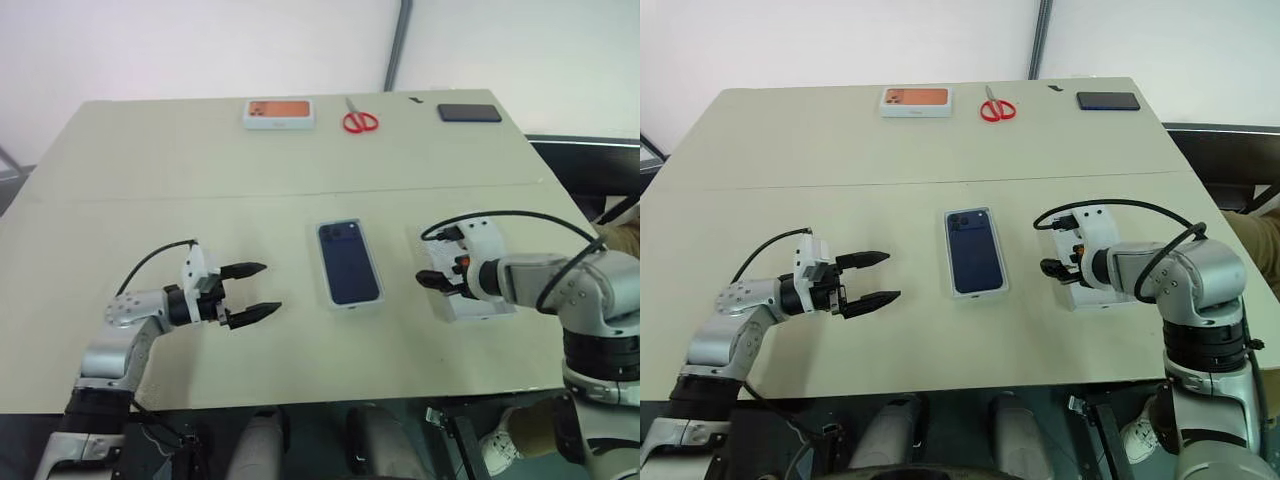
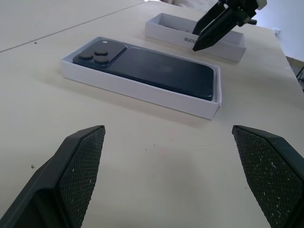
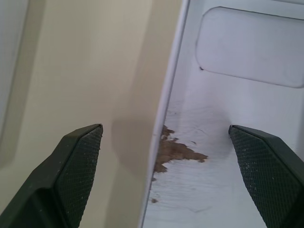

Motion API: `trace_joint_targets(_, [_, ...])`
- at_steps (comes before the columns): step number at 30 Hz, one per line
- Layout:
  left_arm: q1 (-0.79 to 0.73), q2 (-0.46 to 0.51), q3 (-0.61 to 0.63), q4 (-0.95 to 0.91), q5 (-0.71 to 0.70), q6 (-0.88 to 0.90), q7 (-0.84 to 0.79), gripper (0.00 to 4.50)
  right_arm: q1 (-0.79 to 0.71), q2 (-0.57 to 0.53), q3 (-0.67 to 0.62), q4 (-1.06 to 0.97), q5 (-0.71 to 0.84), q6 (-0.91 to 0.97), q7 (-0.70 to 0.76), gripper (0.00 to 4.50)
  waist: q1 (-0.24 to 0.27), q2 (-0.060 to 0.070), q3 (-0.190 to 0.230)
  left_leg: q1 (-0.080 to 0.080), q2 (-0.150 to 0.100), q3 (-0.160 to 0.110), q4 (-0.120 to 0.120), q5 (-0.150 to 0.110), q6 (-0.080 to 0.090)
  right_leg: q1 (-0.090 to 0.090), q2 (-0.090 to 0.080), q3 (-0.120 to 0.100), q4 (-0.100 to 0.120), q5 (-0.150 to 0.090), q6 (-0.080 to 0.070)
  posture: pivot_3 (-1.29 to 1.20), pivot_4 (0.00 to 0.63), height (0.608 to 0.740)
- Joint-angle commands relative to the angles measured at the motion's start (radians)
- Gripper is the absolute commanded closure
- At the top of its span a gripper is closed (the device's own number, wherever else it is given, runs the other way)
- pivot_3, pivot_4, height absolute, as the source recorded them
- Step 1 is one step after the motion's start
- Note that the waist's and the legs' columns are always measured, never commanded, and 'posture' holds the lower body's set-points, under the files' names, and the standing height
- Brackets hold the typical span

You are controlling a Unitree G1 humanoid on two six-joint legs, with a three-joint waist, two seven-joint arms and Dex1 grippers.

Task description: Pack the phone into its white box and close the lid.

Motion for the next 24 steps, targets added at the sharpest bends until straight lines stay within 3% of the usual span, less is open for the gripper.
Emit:
trace_joint_targets(1, [0.002,-0.003,-0.001,-0.039,-0.007,-0.014,0.010,0.00,-0.022,-0.022,-0.003,-0.026,0.111,0.007,-0.081,0.06,0.000,0.000,0.000,0.000,0.000,0.000,0.000,0.000,0.000,0.000,0.000,0.000,0.000,0.000,0.000,0.00,0.150,0.740])
trace_joint_targets(10, [-0.004,-0.007,-0.005,-0.047,-0.007,-0.008,0.028,0.00,0.008,-0.037,-0.007,-0.033,0.343,0.007,-0.289,0.06,0.000,0.000,0.000,0.000,0.000,0.000,0.000,0.000,0.000,0.000,0.000,0.000,0.000,0.000,0.000,0.00,0.150,0.740])
trace_joint_targets(17, [-0.015,-0.015,-0.013,-0.045,-0.005,-0.004,0.042,0.00,0.029,-0.033,-0.004,-0.033,0.430,0.007,-0.411,0.06,0.000,0.000,0.000,0.000,0.000,0.000,0.000,0.000,0.000,0.000,0.000,0.000,0.000,0.000,0.000,0.00,0.150,0.740])
trace_joint_targets(19, [-0.016,-0.016,-0.014,-0.047,-0.006,-0.002,0.046,0.00,0.031,-0.034,0.001,-0.029,0.427,0.007,-0.431,0.81,0.000,0.000,0.000,0.000,0.000,0.000,0.000,0.000,0.000,0.000,0.000,0.000,0.000,0.000,0.000,0.00,0.150,0.740])
trace_joint_targets(24, [-0.016,-0.014,-0.016,-0.066,-0.015,0.013,0.064,0.00,0.032,-0.030,0.012,-0.022,0.417,0.007,-0.458,3.30,-0.001,0.000,0.000,0.000,0.000,0.000,0.000,0.000,0.000,0.000,0.001,0.000,0.000,0.000,0.000,0.00,0.150,0.740])
